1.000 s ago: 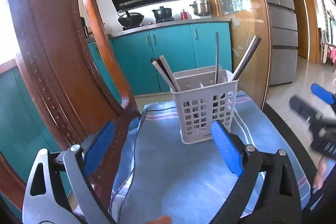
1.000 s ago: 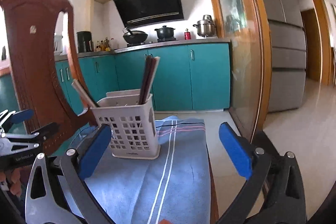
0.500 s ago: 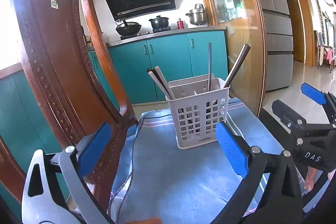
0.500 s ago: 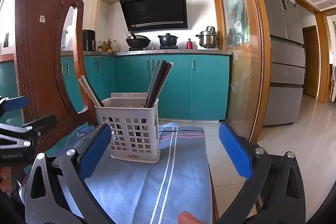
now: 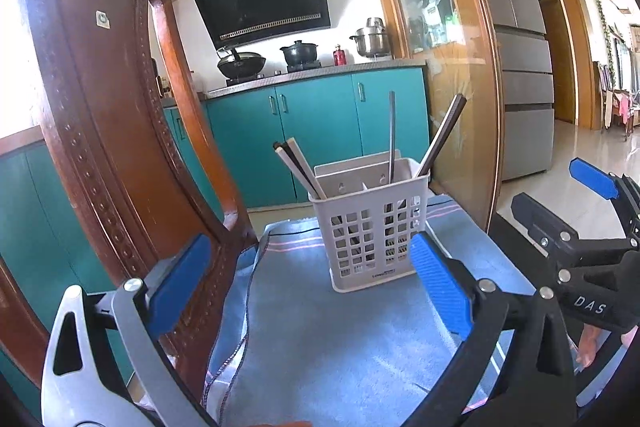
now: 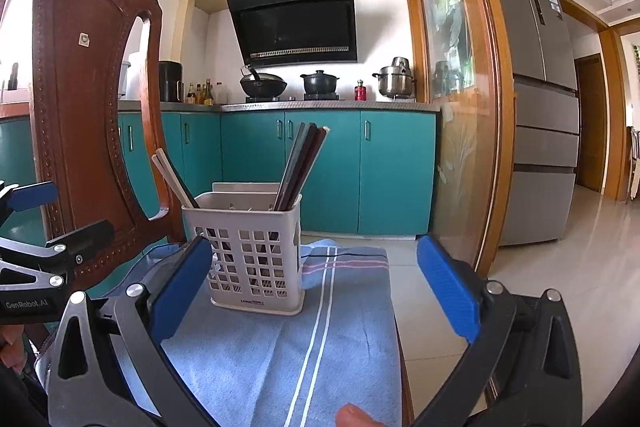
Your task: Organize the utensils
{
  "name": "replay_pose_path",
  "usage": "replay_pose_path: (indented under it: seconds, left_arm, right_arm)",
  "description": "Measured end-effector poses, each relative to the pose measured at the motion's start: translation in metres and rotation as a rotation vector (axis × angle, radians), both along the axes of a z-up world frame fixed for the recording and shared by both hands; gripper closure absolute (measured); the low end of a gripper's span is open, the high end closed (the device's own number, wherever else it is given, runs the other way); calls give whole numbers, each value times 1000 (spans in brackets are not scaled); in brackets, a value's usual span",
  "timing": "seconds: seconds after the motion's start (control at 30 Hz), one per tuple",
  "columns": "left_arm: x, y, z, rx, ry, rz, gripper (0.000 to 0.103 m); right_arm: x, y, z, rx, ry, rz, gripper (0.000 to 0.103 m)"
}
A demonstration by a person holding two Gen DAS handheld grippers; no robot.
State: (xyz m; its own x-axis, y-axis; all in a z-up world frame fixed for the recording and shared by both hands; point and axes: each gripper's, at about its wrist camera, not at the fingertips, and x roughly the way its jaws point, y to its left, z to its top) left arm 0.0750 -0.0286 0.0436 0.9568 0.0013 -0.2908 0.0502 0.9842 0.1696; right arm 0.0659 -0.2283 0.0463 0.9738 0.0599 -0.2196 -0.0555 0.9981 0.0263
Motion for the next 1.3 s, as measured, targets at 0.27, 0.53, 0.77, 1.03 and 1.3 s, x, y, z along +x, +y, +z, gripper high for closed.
replay_pose_path:
  seconds: [0.27, 0.53, 0.77, 1.03, 1.3]
  left_arm:
    - [-10, 0, 5, -14, -54, -16, 3]
    - [-8, 0, 5, -6, -47, -13, 3]
    - [-7, 2, 5, -8, -46, -8, 3]
    - [-8, 2, 5, -8, -46, -5, 3]
    - [-9, 2, 4, 3, -42, -4, 3]
  right_arm:
    - [-12, -1, 5, 1, -74, -13, 3]
    - [-11, 8, 2, -33, -68, -3, 3]
    - [-10, 9, 1, -39, -63, -1, 3]
    - [-9, 9, 1, -32, -62, -5, 3]
    - [-9, 9, 1, -28, -66, -7, 3]
